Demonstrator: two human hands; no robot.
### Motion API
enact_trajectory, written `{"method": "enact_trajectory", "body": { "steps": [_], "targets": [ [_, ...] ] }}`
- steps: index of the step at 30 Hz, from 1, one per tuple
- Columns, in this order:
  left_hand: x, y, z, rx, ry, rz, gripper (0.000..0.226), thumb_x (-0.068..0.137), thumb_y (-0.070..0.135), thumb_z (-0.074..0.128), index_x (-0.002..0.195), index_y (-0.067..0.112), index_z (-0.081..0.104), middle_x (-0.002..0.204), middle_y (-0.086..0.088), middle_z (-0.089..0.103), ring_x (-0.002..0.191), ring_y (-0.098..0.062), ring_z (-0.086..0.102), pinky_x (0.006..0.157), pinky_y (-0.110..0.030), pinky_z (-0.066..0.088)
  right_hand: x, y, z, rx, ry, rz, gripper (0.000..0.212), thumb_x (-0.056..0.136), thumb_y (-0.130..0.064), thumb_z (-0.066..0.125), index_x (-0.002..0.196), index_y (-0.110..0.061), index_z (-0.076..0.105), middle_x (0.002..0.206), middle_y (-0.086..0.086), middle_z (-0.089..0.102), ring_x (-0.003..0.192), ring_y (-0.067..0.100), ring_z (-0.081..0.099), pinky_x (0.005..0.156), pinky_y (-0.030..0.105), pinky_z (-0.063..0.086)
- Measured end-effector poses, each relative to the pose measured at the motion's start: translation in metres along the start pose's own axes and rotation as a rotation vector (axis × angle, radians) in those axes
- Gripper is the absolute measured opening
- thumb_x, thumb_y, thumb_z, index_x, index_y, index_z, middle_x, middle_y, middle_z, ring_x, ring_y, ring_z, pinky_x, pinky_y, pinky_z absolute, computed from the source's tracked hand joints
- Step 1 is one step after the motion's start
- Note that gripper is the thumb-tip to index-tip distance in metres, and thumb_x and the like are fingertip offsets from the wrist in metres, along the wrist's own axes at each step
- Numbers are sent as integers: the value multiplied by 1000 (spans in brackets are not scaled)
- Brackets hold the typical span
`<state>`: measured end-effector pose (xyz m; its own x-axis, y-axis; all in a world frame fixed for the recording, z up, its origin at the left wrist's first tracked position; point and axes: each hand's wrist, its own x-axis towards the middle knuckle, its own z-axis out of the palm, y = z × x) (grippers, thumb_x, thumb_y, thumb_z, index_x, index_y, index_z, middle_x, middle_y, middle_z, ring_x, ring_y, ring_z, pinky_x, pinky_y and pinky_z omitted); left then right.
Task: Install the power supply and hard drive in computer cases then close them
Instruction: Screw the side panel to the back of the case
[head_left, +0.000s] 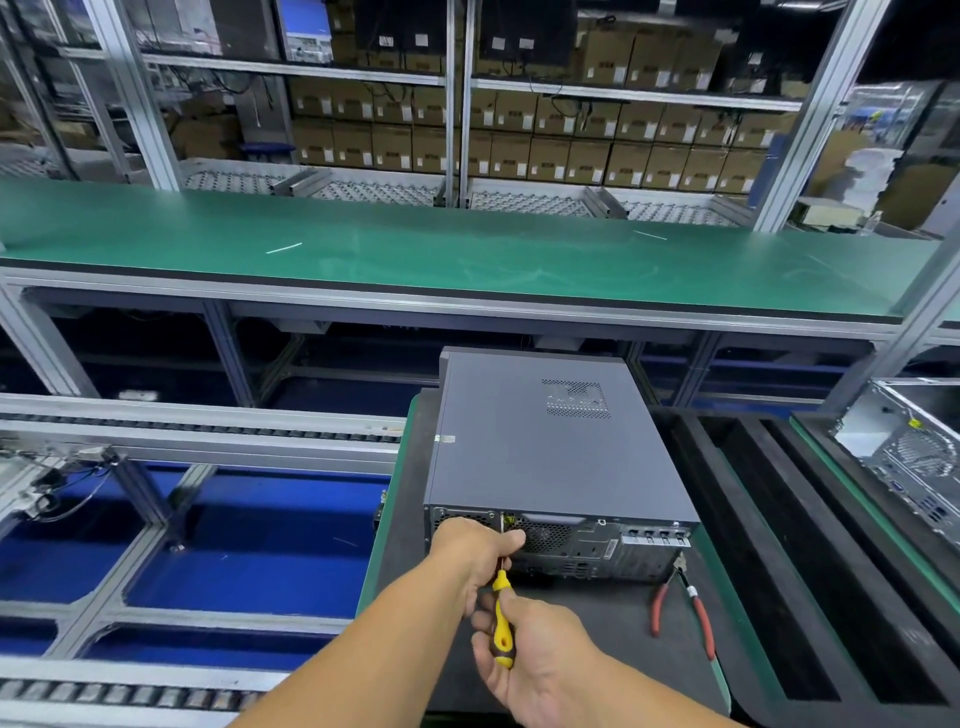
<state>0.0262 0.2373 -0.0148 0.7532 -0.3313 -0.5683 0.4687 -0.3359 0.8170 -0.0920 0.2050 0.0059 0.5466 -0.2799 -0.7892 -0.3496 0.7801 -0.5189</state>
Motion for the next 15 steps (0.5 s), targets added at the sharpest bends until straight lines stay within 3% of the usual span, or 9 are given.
{"method": "enact_trajectory", "body": {
  "steps": [3,6,8,11,15],
  "targets": [
    [1,0,-3,-66,-53,-27,27,90,30,77,83,5,71,63,-3,66,40,-15,47,40,-22,35,3,1,-4,57,-20,10,45,110,-29,45,102,0,78,72,15,68,47,18,54,37,22,43],
    [3,4,-5,-98,-119,-38,18,95,21,63,99,10,77,72,2,72,47,-8,47,47,-23,28,3,0,-6,54,-5,-13,24,102,-23,64,112,-3,71,71,16,65,47,20,53,38,22,41],
    [4,6,-5,-88,-108,-33,16,94,16,61,97,12,77,73,2,74,47,-6,47,48,-23,27,1,1,-6,28,14,-34,26,93,-9,75,115,0,65,70,15,62,48,20,55,39,23,46],
    [5,5,-3,-80,-62,-25,11,91,14,65,88,11,74,71,0,75,45,-8,46,47,-23,26,-1,3,-4,84,8,-46,25,96,-3,70,116,7,61,75,21,68,53,25,63,44,29,55],
    [10,1,-3,-97,-7,-10,11,87,15,73,77,10,73,67,-1,74,44,-9,45,47,-22,32,-1,5,-3,140,-29,-26,34,107,-19,54,112,13,64,86,30,74,55,29,68,45,32,59]
  ]
}}
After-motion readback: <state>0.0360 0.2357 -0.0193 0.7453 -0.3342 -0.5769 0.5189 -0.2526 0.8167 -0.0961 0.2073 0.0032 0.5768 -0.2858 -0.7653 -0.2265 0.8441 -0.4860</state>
